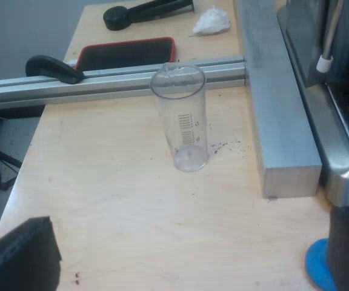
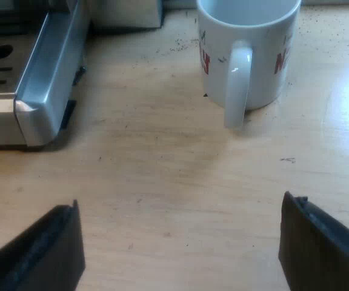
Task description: Grind coffee beans and then tamp
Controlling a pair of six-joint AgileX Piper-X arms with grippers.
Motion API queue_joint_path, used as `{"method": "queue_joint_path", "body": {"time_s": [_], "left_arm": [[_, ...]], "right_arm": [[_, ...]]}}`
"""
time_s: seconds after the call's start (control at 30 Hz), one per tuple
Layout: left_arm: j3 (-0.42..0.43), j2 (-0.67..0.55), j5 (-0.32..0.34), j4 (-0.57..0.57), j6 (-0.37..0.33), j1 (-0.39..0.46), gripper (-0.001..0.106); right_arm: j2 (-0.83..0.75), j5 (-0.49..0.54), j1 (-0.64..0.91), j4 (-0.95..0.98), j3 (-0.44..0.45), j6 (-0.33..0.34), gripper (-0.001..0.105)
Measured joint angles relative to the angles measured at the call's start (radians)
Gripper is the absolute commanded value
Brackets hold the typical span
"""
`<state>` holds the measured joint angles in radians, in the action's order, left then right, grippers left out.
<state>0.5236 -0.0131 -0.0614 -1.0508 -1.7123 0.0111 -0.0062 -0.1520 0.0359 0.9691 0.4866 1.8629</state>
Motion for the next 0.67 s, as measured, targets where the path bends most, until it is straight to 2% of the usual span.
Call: {"method": "queue_joint_path", "body": {"time_s": [0.67], "left_arm": [[-0.017,0.000,0.000,0.028,0.007,0.000,0.090]], "right_arm": [[0.000,0.000,0.000,0.000,0.000,0.000,0.069]]}}
